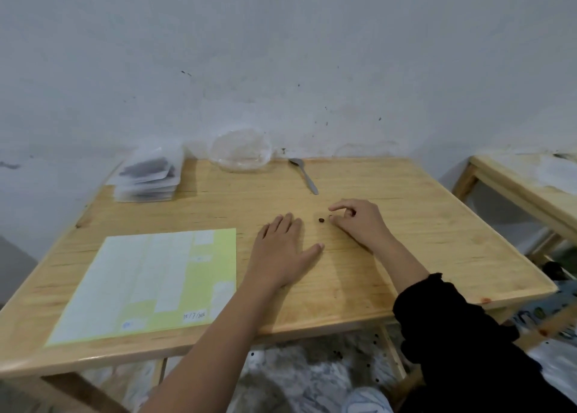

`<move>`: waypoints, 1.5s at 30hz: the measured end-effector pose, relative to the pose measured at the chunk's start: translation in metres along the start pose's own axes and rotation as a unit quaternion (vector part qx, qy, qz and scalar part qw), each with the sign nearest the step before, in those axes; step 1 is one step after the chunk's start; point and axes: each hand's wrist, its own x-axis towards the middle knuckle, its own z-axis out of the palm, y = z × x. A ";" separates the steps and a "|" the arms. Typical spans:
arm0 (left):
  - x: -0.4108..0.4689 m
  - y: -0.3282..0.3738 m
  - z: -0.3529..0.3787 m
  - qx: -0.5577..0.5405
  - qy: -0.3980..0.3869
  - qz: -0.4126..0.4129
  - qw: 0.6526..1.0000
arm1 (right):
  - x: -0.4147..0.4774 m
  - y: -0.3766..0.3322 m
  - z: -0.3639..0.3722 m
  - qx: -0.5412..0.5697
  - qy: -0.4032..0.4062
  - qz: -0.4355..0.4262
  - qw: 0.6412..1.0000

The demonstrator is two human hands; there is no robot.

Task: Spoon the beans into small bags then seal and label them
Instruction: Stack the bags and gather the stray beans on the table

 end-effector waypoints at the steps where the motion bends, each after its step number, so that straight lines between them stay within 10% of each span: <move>1: 0.000 0.000 0.000 0.000 0.000 0.000 1.000 | 0.000 0.001 0.001 -0.010 -0.001 -0.009 1.000; 12: 0.001 -0.001 0.002 -0.008 0.007 0.000 1.000 | 0.005 -0.003 0.006 -0.051 0.021 0.017 0.998; 19: 0.001 -0.002 0.002 -0.010 0.001 0.001 1.000 | 0.000 -0.012 -0.010 0.436 0.053 0.219 0.871; 25: 0.001 -0.002 0.001 -0.011 0.002 0.002 1.000 | -0.007 -0.010 -0.001 0.070 -0.002 0.061 0.996; 41: 0.000 -0.001 -0.001 -0.020 -0.002 -0.007 1.000 | -0.004 -0.006 0.025 -0.138 0.022 -0.040 0.989; 45: -0.001 0.002 -0.002 -0.025 0.005 -0.006 1.000 | -0.004 -0.011 0.021 -0.008 0.071 0.032 0.997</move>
